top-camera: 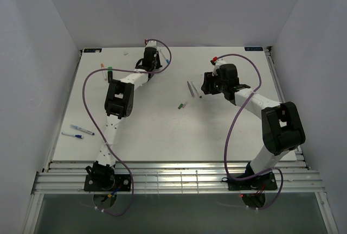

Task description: Open the pen caps

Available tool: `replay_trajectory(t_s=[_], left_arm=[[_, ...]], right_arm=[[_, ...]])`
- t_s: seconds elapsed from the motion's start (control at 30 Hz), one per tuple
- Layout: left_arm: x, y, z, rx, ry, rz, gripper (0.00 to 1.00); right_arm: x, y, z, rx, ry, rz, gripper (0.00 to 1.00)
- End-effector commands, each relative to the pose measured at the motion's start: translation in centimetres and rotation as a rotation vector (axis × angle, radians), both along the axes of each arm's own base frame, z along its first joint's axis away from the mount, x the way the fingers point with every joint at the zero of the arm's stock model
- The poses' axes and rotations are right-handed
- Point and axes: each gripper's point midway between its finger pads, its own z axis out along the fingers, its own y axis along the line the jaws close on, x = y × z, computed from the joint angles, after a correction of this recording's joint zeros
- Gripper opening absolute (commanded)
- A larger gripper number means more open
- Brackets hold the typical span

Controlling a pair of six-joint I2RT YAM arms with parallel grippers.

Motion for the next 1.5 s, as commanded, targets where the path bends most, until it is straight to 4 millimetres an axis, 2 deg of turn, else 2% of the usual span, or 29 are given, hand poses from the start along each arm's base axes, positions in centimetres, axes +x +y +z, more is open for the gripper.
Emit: replay_trajectory(t_s=[0.0, 0.13, 0.2, 0.27, 0.3, 0.37, 0.47, 0.5, 0.53, 0.6, 0.63, 0.67, 0.7, 0.73, 0.77, 0.8, 0.83, 0.87, 0.9, 0.93, 0.97, 1.0, 1.03, 1.07, 1.13, 1.17, 1.2, 1.27, 1.47], left_arm=[[-1.6, 2.7, -1.5, 0.008, 0.106, 0.055, 0.2], [-2.0, 3.3, -0.9, -0.006, 0.102, 0.069, 0.11], [-2.0, 3.6, 0.4, -0.014, 0.072, 0.081, 0.05], [-2.6, 4.0, 0.3, -0.011, 0.086, 0.092, 0.0], [-2.7, 4.4, 1.2, -0.017, 0.078, 0.114, 0.0], [-3.3, 4.9, 1.8, -0.029, 0.087, 0.142, 0.0], [-5.7, 4.8, 3.7, -0.093, 0.122, 0.134, 0.0], [-7.1, 4.8, 3.3, -0.109, 0.153, 0.123, 0.0], [-7.7, 4.3, 6.7, -0.161, 0.117, 0.108, 0.0], [-10.0, 2.6, 8.1, -0.24, 0.158, 0.019, 0.0], [-12.2, 2.3, 9.4, -0.301, 0.178, 0.01, 0.0], [-13.9, 0.7, 10.4, -0.365, 0.197, -0.073, 0.0], [-15.4, 0.2, 11.1, -0.403, 0.203, -0.109, 0.0], [-17.6, -0.2, 10.1, -0.447, 0.223, -0.141, 0.0], [-19.7, -1.4, 13.7, -0.533, 0.191, -0.229, 0.0], [-21.1, -1.8, 14.5, -0.569, 0.186, -0.263, 0.0], [-23.2, -1.9, 13.6, -0.595, 0.216, -0.285, 0.0], [-24.8, -2.2, 16.2, -0.634, 0.186, -0.321, 0.0], [-26.7, -3.0, 16.9, -0.658, 0.197, -0.382, 0.0], [-28.5, -3.2, 16.3, -0.672, 0.211, -0.416, 0.0], [-30.3, -3.4, 18.6, -0.689, 0.166, -0.469, 0.0], [-32.0, -3.8, 19.1, -0.699, 0.165, -0.516, 0.0], [-33.1, -3.9, 19.6, -0.704, 0.149, -0.543, 0.0], [-35.1, -3.6, 20.0, -0.718, 0.138, -0.561, 0.0], [-37.1, -3.6, 20.4, -0.734, 0.131, -0.594, 0.0], [-38.1, -3.5, 19.6, -0.738, 0.147, -0.597, 0.0], [-39.1, -3.4, 20.5, -0.746, 0.122, -0.61, 0.0], [-40.1, -3.2, 19.8, -0.752, 0.131, -0.61, 0.0], [-41.9, -3.2, 20.6, -0.775, 0.119, -0.652, 0.0]], right_arm=[[0.6, 0.1, 2.2, 0.022, -0.075, 0.009, 0.55], [0.7, 0.2, 2.5, 0.025, -0.075, 0.012, 0.55], [0.7, 0.1, 2.6, 0.024, -0.076, 0.01, 0.55], [0.6, 0.1, 2.7, 0.025, -0.074, 0.013, 0.55], [0.4, 0.2, 2.6, 0.028, -0.069, 0.017, 0.55], [0.2, 0.3, 2.6, 0.034, -0.056, 0.021, 0.55], [-0.9, 0.7, 3.1, 0.071, -0.034, 0.035, 0.54], [-1.5, 0.8, 3.8, 0.085, -0.038, 0.04, 0.54], [-2.1, 1.2, 4.0, 0.11, -0.023, 0.056, 0.54], [-3.3, 1.8, 4.9, 0.146, -0.005, 0.082, 0.54], [-4.3, 2.7, 5.1, 0.191, 0.029, 0.116, 0.54], [-4.9, 3.2, 5.4, 0.216, 0.043, 0.133, 0.54], [-5.9, 3.8, 5.9, 0.253, 0.058, 0.168, 0.54], [-6.8, 4.6, 5.8, 0.276, 0.084, 0.194, 0.54], [-7.5, 5.4, 6.2, 0.312, 0.102, 0.209, 0.54], [-8.9, 6.7, 6.6, 0.338, 0.12, 0.266, 0.54], [-9.7, 7.3, 6.5, 0.354, 0.139, 0.286, 0.54], [-10.5, 8.1, 6.7, 0.384, 0.164, 0.298, 0.54], [-11.8, 9.6, 7.9, 0.427, 0.154, 0.366, 0.54], [-12.8, 10.0, 7.6, 0.456, 0.174, 0.386, 0.55], [-13.6, 10.6, 8.0, 0.488, 0.176, 0.406, 0.55], [-14.4, 11.6, 10.0, 0.569, 0.156, 0.436, 0.55], [-15.2, 11.8, 9.5, 0.599, 0.178, 0.44, 0.55], [-15.7, 12.1, 10.3, 0.636, 0.169, 0.452, 0.55], [-16.4, 13.0, 11.6, 0.704, 0.158, 0.465, 0.56], [-16.7, 13.3, 12.0, 0.716, 0.156, 0.473, 0.56], [-17.2, 13.9, 12.3, 0.734, 0.169, 0.477, 0.56], [-17.6, 14.6, 13.1, 0.768, 0.149, 0.494, 0.56], [-18.1, 16.1, 14.6, 0.848, 0.136, 0.499, 0.56]])
